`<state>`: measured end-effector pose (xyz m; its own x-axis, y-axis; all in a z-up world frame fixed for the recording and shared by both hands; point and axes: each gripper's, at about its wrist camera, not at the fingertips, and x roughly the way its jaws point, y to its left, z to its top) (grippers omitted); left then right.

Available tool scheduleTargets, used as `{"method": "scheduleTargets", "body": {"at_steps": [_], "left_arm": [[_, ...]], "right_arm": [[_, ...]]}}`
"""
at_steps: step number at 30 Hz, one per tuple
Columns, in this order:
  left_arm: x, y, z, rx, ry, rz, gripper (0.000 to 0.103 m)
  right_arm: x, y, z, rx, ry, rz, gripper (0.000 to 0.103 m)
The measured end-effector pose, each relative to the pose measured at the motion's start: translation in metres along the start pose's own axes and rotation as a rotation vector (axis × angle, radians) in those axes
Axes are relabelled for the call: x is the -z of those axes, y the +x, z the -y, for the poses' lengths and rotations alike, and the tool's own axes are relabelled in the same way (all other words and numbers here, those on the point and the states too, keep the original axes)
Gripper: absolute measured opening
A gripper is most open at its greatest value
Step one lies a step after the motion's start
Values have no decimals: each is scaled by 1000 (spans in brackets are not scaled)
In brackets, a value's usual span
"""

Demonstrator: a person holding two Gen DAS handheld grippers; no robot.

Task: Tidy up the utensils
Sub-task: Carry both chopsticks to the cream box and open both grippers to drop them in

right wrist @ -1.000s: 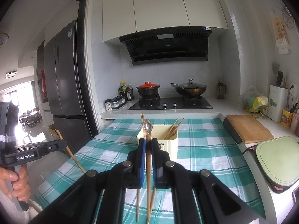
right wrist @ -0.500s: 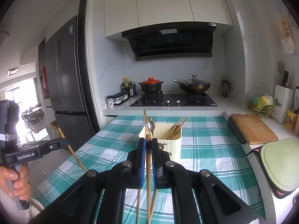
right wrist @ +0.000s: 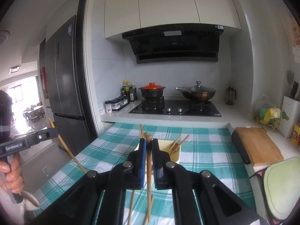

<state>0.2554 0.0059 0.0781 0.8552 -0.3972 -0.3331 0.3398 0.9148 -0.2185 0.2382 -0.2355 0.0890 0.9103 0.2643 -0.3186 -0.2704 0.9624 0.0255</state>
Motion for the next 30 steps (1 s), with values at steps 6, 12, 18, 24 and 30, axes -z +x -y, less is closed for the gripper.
{"method": "scheduleTargets", "body": {"at_steps": [6,12,18,24,30], "left_arm": [[-50,44,-4,-31,-22,126,4],[-60,130,1,-60,1,93,4],[-40,222,-13,-41,-58,-164,4],[-18,278,-16,-34,-71,-343,5],[-13,260,-13,-100,-67,-322,61]], "right_arm": [[-52,44,15,44,-19,148,6],[-55,119,35,65,17,150,6],[-27,203,65,49,120,-130,6],[3,245,76,31,169,-273,9],[-2,222,74,18,215,-231,47]]}}
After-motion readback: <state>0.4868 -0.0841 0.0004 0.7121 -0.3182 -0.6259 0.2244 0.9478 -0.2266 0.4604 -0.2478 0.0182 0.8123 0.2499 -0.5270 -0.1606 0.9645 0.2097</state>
